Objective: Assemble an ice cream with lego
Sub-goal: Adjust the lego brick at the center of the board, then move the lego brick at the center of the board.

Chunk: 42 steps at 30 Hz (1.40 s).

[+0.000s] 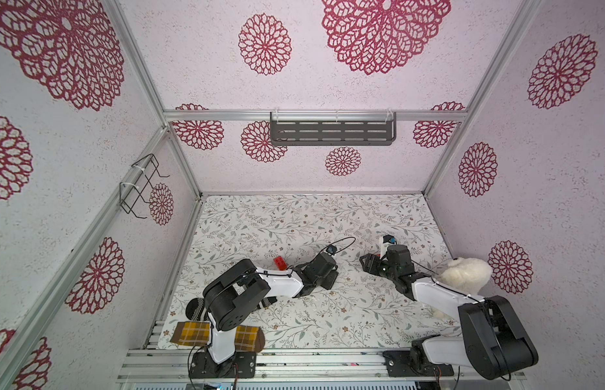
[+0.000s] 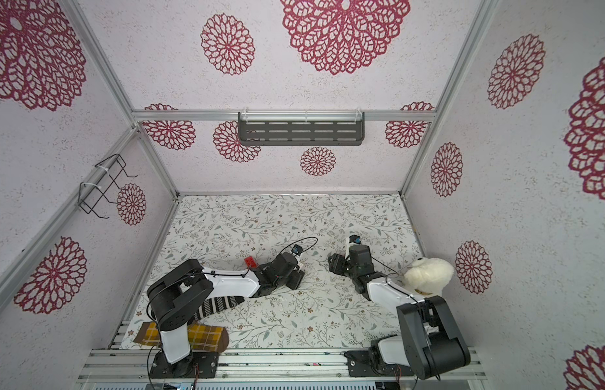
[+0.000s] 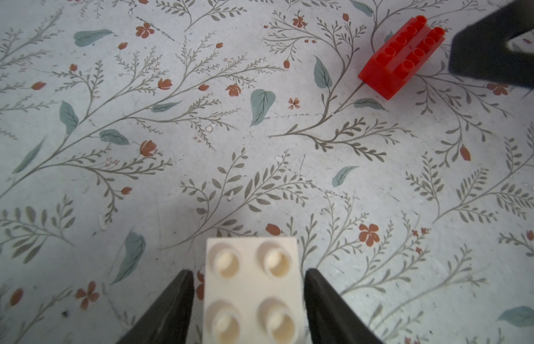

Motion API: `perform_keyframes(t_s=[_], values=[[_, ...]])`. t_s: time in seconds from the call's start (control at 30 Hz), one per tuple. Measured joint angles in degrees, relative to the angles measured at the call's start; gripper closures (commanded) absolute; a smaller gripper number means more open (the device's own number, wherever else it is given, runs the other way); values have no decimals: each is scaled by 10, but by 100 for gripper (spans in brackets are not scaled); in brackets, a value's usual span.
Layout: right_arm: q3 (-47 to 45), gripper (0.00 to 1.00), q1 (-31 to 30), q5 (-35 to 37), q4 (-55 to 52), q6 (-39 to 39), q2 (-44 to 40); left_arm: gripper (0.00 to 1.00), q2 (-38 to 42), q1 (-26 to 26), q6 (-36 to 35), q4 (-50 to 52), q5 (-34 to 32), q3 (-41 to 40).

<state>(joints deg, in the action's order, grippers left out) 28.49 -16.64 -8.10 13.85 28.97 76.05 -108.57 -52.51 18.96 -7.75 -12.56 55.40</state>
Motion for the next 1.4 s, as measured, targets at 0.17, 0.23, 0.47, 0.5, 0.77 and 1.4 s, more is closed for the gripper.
perform_keyframes(t_s=[0.17,0.23,0.47,0.5,0.77,1.4], values=[[17,34,1,9,-38,0,0,13,25,1,-2,15,3,0],[40,33,5,12,-74,0,0,10,43,1,-5,25,8,5],[134,22,50,35,-193,-1,-7,1,116,5,-23,59,46,52],[136,20,60,35,-200,-1,-12,3,118,7,-26,72,60,68],[203,15,121,7,-275,15,60,3,124,15,-65,156,122,163],[358,16,92,-44,-366,178,279,3,300,-13,-24,96,-15,-47]])
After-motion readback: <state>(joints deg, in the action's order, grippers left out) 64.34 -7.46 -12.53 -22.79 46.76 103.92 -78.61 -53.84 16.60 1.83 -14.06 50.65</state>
